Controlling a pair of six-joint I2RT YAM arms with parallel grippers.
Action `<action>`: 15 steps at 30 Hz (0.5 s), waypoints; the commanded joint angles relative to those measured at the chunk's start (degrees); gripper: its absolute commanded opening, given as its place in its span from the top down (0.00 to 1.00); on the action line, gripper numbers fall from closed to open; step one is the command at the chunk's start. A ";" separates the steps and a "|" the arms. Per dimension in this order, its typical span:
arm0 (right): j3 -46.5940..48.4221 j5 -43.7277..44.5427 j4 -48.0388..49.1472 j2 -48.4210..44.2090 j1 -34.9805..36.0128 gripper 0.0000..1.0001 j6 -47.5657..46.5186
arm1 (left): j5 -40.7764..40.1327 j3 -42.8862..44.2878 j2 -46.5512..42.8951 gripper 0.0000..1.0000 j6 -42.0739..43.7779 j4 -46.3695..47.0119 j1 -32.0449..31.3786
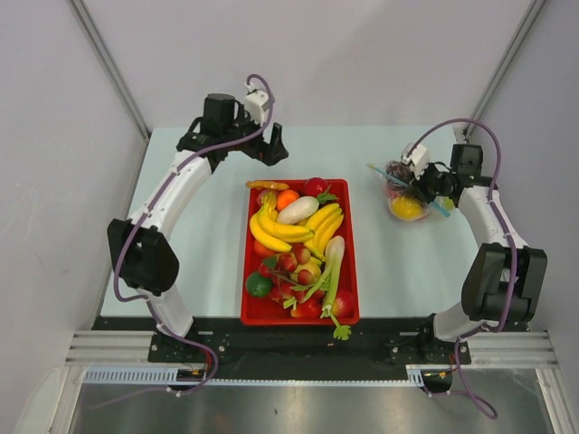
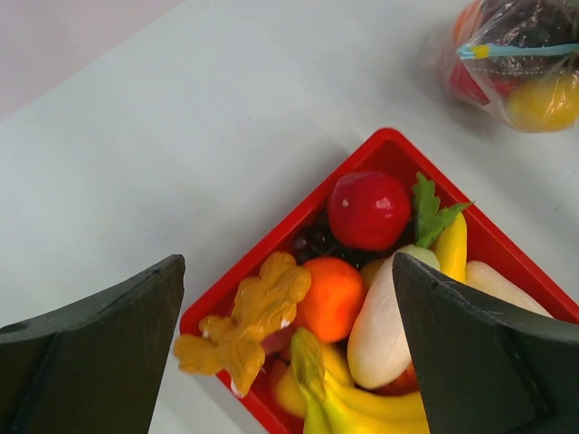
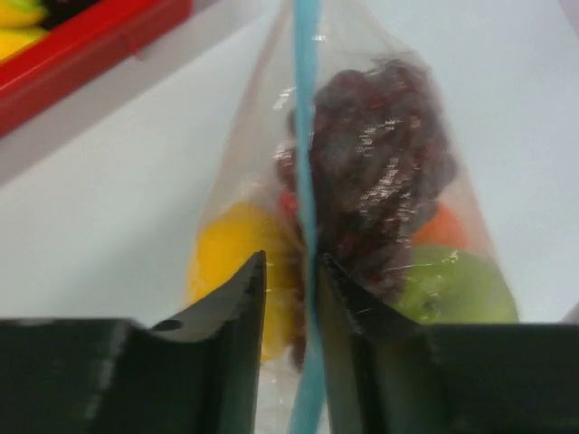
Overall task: Place the food in the zip-top bag and seal the zipper
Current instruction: Place the zipper food storage bag at the center of the board.
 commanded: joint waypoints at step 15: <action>3.57 -7.91 10.30 -14.28 -2.75 0.00 50.77 | 0.37 4.20 -4.66 0.00 -5.62 -11.93 14.88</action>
